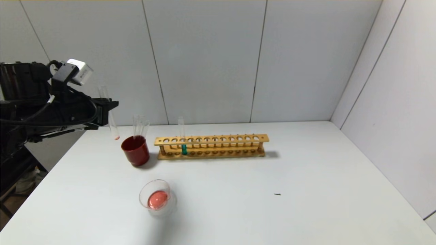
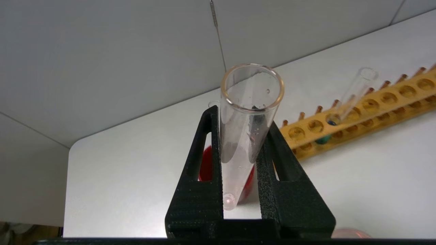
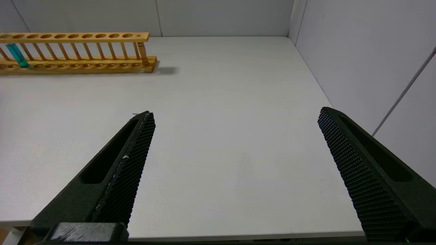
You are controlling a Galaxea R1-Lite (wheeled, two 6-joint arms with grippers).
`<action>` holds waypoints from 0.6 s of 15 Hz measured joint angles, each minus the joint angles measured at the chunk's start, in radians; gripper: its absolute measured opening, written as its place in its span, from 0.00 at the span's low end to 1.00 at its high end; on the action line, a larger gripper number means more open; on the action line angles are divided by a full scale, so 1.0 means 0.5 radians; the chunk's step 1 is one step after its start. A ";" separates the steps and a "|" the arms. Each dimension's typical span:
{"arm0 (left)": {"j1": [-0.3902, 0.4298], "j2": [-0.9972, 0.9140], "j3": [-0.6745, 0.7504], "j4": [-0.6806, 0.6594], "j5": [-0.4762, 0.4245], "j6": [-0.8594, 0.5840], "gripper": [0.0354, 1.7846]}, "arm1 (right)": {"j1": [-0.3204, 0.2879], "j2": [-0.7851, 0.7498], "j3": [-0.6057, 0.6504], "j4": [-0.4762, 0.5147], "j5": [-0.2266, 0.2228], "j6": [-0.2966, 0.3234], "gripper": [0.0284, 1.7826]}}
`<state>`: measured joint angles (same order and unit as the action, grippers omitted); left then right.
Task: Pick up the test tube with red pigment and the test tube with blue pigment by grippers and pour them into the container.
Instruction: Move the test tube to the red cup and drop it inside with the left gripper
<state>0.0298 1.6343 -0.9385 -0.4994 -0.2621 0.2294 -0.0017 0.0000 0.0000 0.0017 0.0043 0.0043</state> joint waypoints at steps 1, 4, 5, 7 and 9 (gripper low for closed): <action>0.005 0.085 -0.040 -0.043 -0.002 0.000 0.17 | 0.000 0.000 0.000 0.000 0.001 0.000 0.98; 0.011 0.293 -0.120 -0.078 -0.004 -0.002 0.17 | 0.000 0.000 0.000 0.000 0.000 0.000 0.98; 0.013 0.351 -0.149 -0.082 -0.004 -0.007 0.17 | 0.000 0.000 0.000 0.000 0.000 0.001 0.98; 0.017 0.462 -0.204 -0.083 -0.004 -0.040 0.17 | 0.000 0.000 0.000 0.000 0.000 0.000 0.98; 0.025 0.560 -0.247 -0.092 -0.004 -0.055 0.17 | 0.000 0.000 0.000 0.000 0.000 0.001 0.98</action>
<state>0.0421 1.9143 -1.0621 -0.5453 -0.2640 0.2019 -0.0017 0.0000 0.0000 0.0017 0.0043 0.0047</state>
